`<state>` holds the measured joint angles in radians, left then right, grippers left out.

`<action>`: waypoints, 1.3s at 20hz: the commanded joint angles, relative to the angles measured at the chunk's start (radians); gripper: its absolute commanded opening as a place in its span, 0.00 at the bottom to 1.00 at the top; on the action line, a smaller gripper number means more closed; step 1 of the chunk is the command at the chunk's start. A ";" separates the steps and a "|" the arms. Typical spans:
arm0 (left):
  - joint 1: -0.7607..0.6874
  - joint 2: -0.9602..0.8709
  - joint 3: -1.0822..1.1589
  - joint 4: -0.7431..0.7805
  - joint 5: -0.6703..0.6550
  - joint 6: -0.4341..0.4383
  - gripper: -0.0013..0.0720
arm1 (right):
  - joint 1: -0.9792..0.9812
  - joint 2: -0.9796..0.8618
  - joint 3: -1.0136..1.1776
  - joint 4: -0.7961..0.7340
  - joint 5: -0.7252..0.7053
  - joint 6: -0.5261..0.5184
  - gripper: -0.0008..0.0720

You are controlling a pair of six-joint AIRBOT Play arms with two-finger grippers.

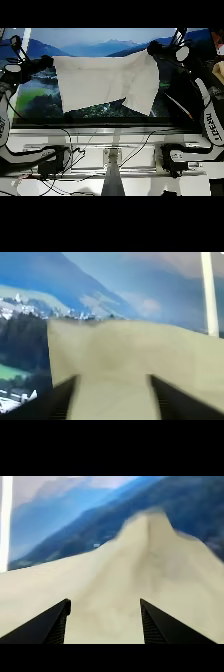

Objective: Fold the clothes and pants, and hang the long-sleeved shirts on hangers.

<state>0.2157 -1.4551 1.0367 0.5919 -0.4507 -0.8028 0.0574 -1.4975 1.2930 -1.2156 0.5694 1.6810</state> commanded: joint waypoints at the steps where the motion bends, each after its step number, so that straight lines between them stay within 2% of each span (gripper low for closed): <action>1: 0.005 -0.015 0.002 -0.017 -0.049 0.003 0.98 | -0.119 -0.031 -0.001 -0.048 0.138 -0.003 0.68; 3: 0.049 0.027 0.002 -0.017 -0.222 0.003 0.98 | -0.212 -0.031 -0.001 -0.048 0.336 -0.128 0.68; 5: 0.105 0.051 0.001 -0.016 -0.435 -0.011 0.97 | -0.270 -0.042 -0.001 -0.045 0.479 -0.197 0.68; 7: 0.155 0.052 -0.001 0.024 -0.566 -0.087 0.93 | -0.294 -0.074 -0.001 -0.039 0.571 -0.236 0.68; 11: 0.197 0.052 -0.027 0.198 -0.591 -0.211 0.72 | -0.281 -0.175 -0.001 0.019 0.595 -0.262 0.68; 13: 0.200 0.052 -0.033 0.330 -0.630 -0.268 0.71 | -0.278 -0.224 -0.001 0.105 0.582 -0.288 0.66; 14: 0.202 0.053 -0.034 0.387 -0.666 -0.281 0.71 | -0.276 -0.242 -0.001 0.153 0.583 -0.334 0.62; 16: 0.229 0.066 -0.065 0.403 -0.715 -0.286 0.71 | -0.274 -0.269 -0.001 0.231 0.582 -0.388 0.62; 19: 0.306 0.135 -0.198 0.404 -0.724 -0.290 0.71 | -0.273 -0.281 -0.001 0.237 0.583 -0.394 0.61; 20: 0.336 0.171 -0.262 0.403 -0.716 -0.279 0.71 | -0.273 -0.281 -0.001 0.236 0.583 -0.396 0.57; 21: 0.367 0.207 -0.329 0.403 -0.705 -0.262 0.71 | -0.272 -0.281 -0.001 0.237 0.584 -0.410 0.48; 23: 0.395 0.253 -0.430 0.402 -0.695 -0.252 0.71 | -0.261 -0.281 -0.001 0.241 0.605 -0.421 0.43; 24: 0.393 0.262 -0.464 0.380 -0.661 -0.252 0.71 | -0.253 -0.281 -0.001 0.247 0.617 -0.451 0.29; 25: 0.381 0.260 -0.484 0.342 -0.633 -0.251 0.71 | -0.242 -0.281 -0.001 0.246 0.621 -0.485 0.06; 26: 0.364 0.253 -0.496 0.324 -0.621 -0.235 0.71 | -0.233 -0.281 -0.001 0.245 0.620 -0.500 0.03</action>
<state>0.5793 -1.2247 0.6254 0.9619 -1.1175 -1.0576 -0.1947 -1.7771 1.2911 -0.9924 1.1709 1.2419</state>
